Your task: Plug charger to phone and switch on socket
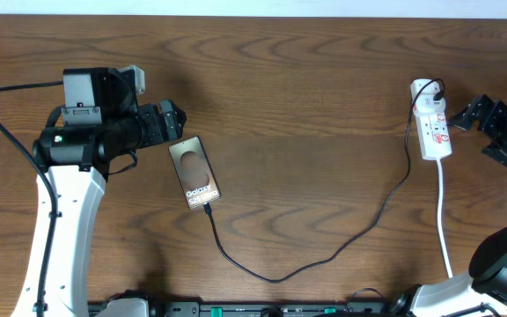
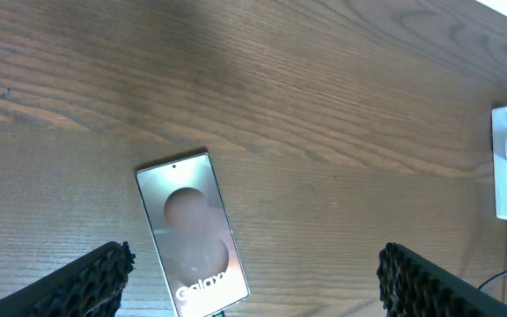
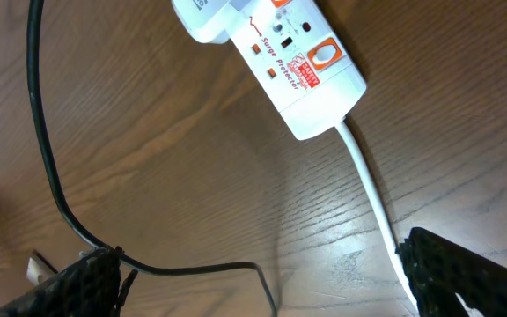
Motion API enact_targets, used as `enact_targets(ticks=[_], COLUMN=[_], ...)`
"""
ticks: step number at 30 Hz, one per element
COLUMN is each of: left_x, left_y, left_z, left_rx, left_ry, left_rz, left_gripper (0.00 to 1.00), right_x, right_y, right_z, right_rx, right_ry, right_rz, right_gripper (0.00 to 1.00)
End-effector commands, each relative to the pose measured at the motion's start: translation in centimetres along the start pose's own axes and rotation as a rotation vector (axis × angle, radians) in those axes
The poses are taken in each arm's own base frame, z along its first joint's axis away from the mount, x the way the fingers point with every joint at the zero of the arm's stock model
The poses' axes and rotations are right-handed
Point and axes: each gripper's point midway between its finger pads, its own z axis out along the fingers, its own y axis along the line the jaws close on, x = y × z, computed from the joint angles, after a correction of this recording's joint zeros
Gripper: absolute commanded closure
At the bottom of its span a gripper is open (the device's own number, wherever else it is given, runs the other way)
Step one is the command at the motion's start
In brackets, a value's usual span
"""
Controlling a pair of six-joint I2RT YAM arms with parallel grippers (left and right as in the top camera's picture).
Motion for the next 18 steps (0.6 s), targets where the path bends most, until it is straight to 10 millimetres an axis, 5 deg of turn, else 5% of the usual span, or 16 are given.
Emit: enact_targets(ticks=[1, 3, 11, 18], left_x=[-0.8, -1.1, 3.3, 4.2], left_y=[-0.2, 0.9, 1.8, 1.3], left_z=[-0.9, -1.7, -4.1, -5.4], left_rx=[-0.006, -0.083, -0.124, -0.041], left_ry=[-0.035, -0.066, -0.115, -0.495], left_rz=[0.038, 0.070, 0.109, 0.257], left_gripper=[0.09, 0.09, 0.09, 0.09], right_x=[0.1, 0.1, 0.1, 0.1], right_y=[0.6, 0.6, 0.6, 0.6], right_z=[-0.5, -0.5, -0.5, -0.5], right_rx=[-0.016, -0.016, -0.016, -0.016], right_ry=[-0.011, -0.011, -0.011, -0.012], right_rz=[-0.002, -0.002, -0.002, -0.003], right_gripper=[0.01, 0.01, 0.01, 0.01])
